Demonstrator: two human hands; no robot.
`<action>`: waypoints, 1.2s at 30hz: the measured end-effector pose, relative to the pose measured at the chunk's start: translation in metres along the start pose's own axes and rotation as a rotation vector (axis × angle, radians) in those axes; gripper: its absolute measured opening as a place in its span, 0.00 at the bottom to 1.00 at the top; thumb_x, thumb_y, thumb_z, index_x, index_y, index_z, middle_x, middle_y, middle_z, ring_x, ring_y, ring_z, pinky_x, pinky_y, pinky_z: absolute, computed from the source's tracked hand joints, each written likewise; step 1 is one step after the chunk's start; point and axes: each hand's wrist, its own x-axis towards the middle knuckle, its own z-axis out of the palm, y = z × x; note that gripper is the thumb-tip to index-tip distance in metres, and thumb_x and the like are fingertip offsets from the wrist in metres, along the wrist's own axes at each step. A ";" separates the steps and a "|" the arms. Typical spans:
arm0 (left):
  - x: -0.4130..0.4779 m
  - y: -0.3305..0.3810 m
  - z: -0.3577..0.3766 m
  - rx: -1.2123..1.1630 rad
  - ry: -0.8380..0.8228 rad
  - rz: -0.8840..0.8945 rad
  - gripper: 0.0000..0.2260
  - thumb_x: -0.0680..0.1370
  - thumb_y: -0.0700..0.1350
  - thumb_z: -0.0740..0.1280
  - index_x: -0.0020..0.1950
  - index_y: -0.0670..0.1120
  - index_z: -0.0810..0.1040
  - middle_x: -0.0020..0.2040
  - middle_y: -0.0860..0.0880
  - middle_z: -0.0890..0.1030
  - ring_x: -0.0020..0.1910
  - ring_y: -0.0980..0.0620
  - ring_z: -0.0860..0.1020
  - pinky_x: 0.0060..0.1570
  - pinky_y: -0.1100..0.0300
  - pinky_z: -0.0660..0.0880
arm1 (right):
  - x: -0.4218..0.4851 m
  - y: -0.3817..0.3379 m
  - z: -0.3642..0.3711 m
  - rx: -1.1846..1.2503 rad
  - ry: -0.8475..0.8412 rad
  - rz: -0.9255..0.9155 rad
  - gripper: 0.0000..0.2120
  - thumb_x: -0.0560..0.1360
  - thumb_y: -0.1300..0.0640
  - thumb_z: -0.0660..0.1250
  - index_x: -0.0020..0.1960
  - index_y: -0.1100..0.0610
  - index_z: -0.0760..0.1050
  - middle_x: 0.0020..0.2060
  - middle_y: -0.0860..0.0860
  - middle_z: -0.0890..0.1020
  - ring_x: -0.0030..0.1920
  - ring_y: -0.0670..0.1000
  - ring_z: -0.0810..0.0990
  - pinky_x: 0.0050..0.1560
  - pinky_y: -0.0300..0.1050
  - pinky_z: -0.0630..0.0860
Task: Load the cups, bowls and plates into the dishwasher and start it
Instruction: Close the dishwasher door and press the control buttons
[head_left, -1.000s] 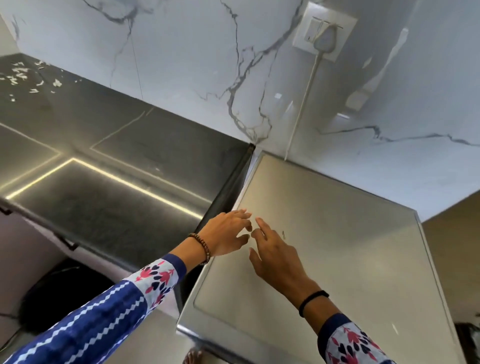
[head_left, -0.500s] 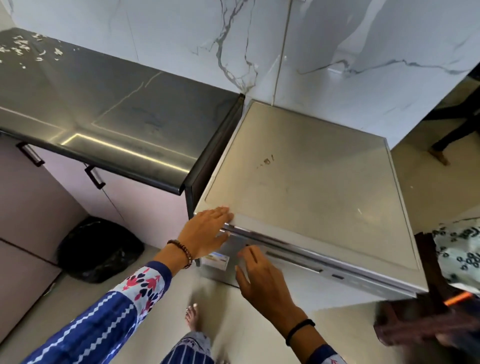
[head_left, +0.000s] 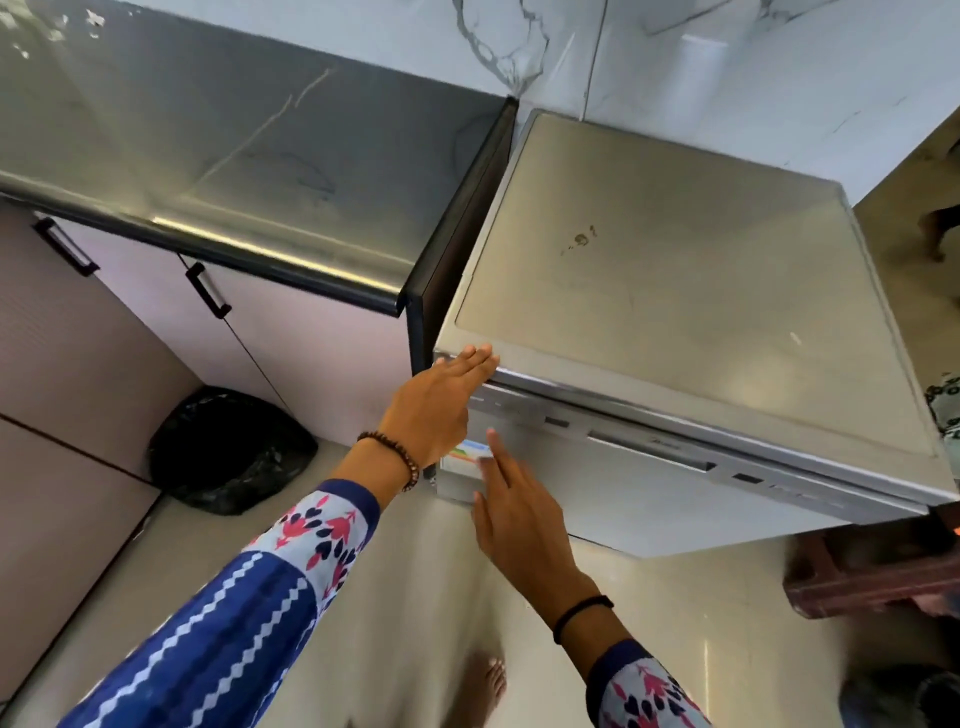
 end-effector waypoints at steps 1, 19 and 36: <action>0.000 -0.003 -0.001 0.010 0.011 0.018 0.36 0.77 0.29 0.59 0.80 0.51 0.52 0.80 0.54 0.52 0.78 0.54 0.54 0.76 0.58 0.56 | 0.007 -0.005 0.009 0.007 0.007 0.004 0.23 0.72 0.60 0.74 0.66 0.61 0.74 0.73 0.59 0.71 0.58 0.58 0.82 0.45 0.47 0.84; -0.003 -0.034 -0.007 -0.061 -0.080 0.149 0.42 0.72 0.23 0.58 0.80 0.53 0.51 0.80 0.54 0.52 0.77 0.53 0.56 0.67 0.60 0.68 | 0.039 -0.020 0.070 -0.120 0.039 0.109 0.27 0.76 0.59 0.71 0.71 0.65 0.68 0.80 0.61 0.52 0.80 0.60 0.55 0.66 0.52 0.74; 0.001 -0.036 -0.008 0.019 -0.072 0.140 0.42 0.72 0.25 0.58 0.80 0.56 0.53 0.80 0.56 0.54 0.75 0.53 0.64 0.58 0.57 0.77 | 0.040 -0.019 0.071 -0.168 -0.015 0.146 0.32 0.76 0.55 0.71 0.75 0.65 0.64 0.81 0.60 0.51 0.79 0.58 0.43 0.73 0.54 0.65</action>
